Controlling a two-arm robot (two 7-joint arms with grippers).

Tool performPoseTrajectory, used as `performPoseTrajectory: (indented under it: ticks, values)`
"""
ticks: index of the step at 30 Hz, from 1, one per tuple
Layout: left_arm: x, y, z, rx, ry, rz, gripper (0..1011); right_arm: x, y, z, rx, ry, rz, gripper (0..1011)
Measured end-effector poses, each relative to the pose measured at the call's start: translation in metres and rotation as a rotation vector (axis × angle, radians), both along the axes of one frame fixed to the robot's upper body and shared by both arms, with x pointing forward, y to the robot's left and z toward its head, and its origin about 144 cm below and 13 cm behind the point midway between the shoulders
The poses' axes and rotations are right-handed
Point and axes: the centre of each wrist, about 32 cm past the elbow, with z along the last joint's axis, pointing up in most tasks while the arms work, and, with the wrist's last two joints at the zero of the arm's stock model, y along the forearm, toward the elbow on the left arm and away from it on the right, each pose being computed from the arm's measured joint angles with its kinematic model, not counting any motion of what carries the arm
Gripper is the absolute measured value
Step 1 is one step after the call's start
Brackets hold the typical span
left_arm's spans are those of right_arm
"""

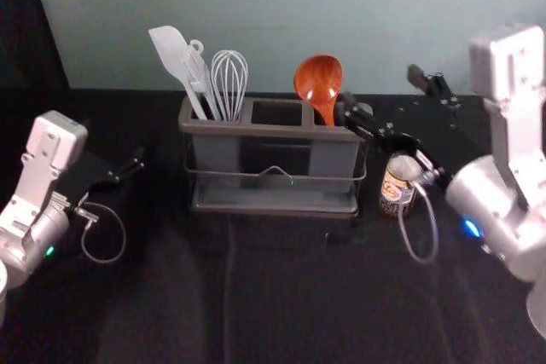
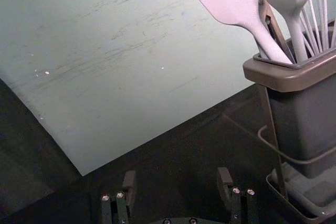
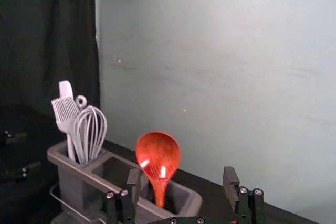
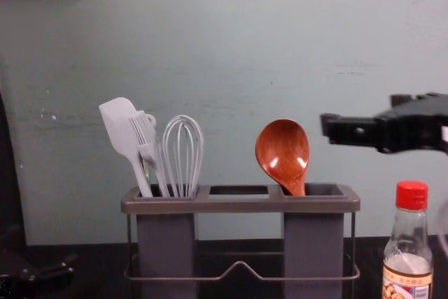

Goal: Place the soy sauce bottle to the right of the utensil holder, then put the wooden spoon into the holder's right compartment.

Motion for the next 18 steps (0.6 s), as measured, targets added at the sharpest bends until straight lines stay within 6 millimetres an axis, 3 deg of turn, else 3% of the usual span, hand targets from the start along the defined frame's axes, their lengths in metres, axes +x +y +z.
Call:
performPoseTrajectory:
  ticks: [12, 18]
  values:
    - [0.0, 0.0, 0.0, 0.0, 0.0, 0.0, 1005, -0.046, -0.035, -0.054, -0.062, -0.059, 0.001, 1003]
    - [0.0, 0.0, 0.0, 0.0, 0.0, 0.0, 1005, -0.054, -0.05, -0.083, -0.064, -0.026, 0.009, 1003]
